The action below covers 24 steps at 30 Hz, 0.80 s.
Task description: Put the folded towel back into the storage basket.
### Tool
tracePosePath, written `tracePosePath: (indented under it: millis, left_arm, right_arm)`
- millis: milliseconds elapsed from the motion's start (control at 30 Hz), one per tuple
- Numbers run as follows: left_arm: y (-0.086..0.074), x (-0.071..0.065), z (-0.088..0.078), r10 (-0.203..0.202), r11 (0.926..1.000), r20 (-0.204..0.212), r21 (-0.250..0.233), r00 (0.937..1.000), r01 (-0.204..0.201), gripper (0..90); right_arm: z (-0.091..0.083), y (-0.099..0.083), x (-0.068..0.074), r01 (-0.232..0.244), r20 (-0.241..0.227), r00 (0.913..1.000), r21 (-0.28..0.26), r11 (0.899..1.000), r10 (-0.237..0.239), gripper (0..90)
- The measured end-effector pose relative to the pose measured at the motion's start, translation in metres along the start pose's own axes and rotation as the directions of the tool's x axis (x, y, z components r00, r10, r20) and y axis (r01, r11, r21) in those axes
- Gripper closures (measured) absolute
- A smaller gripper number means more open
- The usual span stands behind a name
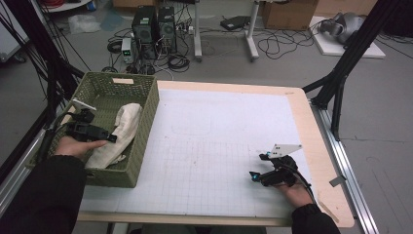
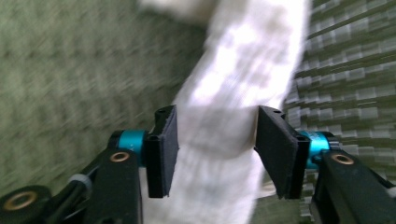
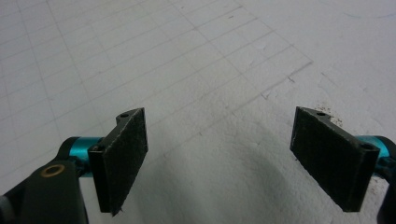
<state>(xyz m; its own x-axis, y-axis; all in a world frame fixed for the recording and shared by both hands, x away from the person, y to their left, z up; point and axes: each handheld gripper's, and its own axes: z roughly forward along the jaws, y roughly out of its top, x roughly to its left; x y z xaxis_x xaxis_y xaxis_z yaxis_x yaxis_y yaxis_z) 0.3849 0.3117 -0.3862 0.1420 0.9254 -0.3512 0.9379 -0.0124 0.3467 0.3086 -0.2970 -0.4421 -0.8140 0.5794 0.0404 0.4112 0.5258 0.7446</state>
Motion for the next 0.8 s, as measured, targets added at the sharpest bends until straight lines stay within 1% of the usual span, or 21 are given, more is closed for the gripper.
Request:
tracePosePath:
  millis: [33, 67, 100, 167, 200, 267, 300, 367, 433, 467, 533, 633, 700, 733, 767, 800]
  left_arm:
    - [0.0, 0.0, 0.001, 0.001, 1.0, -0.037, 0.008, 0.9993, -0.001, 60.6]
    - [0.0, 0.0, 0.002, 0.002, 0.9998, -0.049, 0.022, 0.9988, -0.001, 66.9]
    - [0.0, 0.001, 0.003, 0.003, 0.9997, -0.053, 0.023, 0.9986, -0.002, 74.3]
    - [0.001, 0.001, 0.002, 0.001, 0.9996, -0.082, 0.026, 0.9966, 0.001, 82.3]
    - [0.001, 0.002, 0.001, -0.011, 0.9997, -0.097, 0.02, 0.9952, 0.013, 83.2]
    - [0.001, 0.003, 0.0, -0.02, 0.9995, -0.148, 0.02, 0.9888, 0.024, 83.9]
    - [0.001, 0.003, 0.001, -0.029, 0.9993, -0.162, 0.019, 0.9863, 0.033, 83.8]
    - [0.001, 0.003, 0.002, -0.03, 0.9992, -0.17, 0.022, 0.985, 0.034, 83.4]
    - [0.001, 0.004, 0.002, -0.033, 0.9991, -0.184, 0.019, 0.9824, 0.037, 81.2]
    - [0.001, 0.004, 0.001, -0.034, 0.9992, -0.184, 0.014, 0.9824, 0.037, 79.9]
    - [0.002, 0.003, -0.001, -0.035, 0.9994, -0.156, -0.007, 0.9871, 0.034, 76.5]
    - [0.001, 0.001, -0.008, -0.018, 0.9986, -0.123, -0.052, 0.9923, 0.012, 73.7]
    - [0.0, -0.001, -0.012, -0.013, 0.9971, -0.1, -0.076, 0.9949, 0.005, 71.4]
    - [0.0, -0.002, -0.013, 0.003, 0.9966, -0.066, -0.083, 0.9978, -0.008, 70.2]
    - [0.0, -0.002, -0.013, 0.017, 0.997, -0.042, -0.075, 0.999, -0.021, 68.7]
    - [-0.001, -0.003, -0.013, 0.02, 0.9972, -0.033, -0.071, 0.9993, -0.023, 66.5]
  right_arm:
    - [0.0, 0.0, 0.0, 0.0, 0.0, 1.0, -0.002, 1.0, 0.0, 18.1]
    - [0.0, 0.0, 0.0, 0.002, 0.002, 1.0, -0.002, 1.0, -0.002, 18.2]
    - [0.0, 0.0, 0.0, 0.001, -0.001, 1.0, -0.002, 1.0, -0.001, 18.2]
    - [0.0, 0.0, 0.0, 0.0, -0.003, 1.0, -0.002, 1.0, 0.0, 18.2]
    - [0.0, 0.0, 0.0, 0.002, -0.003, 1.0, -0.004, 1.0, -0.002, 18.1]
    - [-0.001, 0.0, 0.0, 0.0, -0.004, 1.0, -0.008, 1.0, 0.0, 18.2]
    - [-0.001, 0.0, 0.0, -0.002, -0.006, 1.0, -0.008, 1.0, 0.002, 18.1]
    - [-0.002, 0.0, 0.0, 0.003, -0.003, 1.0, -0.012, 1.0, -0.003, 18.1]
    - [-0.002, 0.0, -0.001, 0.004, -0.003, 1.0, -0.013, 1.0, -0.004, 18.2]
    - [-0.002, 0.0, 0.0, 0.001, -0.004, 1.0, -0.012, 1.0, -0.001, 18.1]
    - [-0.002, 0.0, 0.0, 0.003, -0.005, 1.0, -0.013, 1.0, -0.003, 18.1]
    - [-0.003, 0.0, 0.001, 0.001, -0.004, 1.0, -0.013, 1.0, -0.001, 18.1]
    - [-0.003, 0.0, 0.001, -0.003, -0.007, 1.0, -0.014, 1.0, 0.003, 18.1]
    - [-0.003, 0.0, 0.001, 0.001, -0.006, 1.0, -0.016, 1.0, -0.001, 18.1]
    - [-0.003, 0.0, 0.001, 0.004, -0.003, 1.0, -0.013, 1.0, -0.004, 18.1]
    - [-0.002, 0.0, 0.001, 0.007, -0.003, 1.0, -0.013, 1.0, -0.007, 18.2]
